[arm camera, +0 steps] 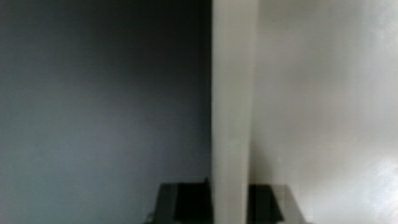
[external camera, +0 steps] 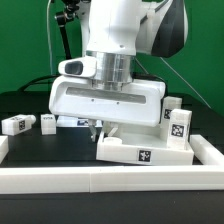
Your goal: Assemble square table
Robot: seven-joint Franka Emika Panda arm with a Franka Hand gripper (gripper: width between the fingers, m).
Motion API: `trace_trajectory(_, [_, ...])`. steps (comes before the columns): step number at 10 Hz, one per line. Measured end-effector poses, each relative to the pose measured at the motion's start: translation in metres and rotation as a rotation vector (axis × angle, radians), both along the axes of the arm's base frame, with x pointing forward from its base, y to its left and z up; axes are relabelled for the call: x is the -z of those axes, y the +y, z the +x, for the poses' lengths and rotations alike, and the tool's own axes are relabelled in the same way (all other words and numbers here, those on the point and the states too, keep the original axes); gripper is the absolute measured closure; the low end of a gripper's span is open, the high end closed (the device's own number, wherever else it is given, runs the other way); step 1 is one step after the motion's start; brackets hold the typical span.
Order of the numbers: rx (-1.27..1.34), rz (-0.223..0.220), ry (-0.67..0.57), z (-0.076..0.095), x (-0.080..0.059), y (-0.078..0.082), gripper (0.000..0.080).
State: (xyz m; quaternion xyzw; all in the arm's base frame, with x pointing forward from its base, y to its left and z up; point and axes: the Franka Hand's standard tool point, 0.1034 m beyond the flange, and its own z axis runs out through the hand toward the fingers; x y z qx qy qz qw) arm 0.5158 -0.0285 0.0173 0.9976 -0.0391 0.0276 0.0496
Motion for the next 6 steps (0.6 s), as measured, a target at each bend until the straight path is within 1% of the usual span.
trace_trajectory(6, [-0.337, -0.031, 0.021, 0.0043, -0.0026, -0.006, 0.0738])
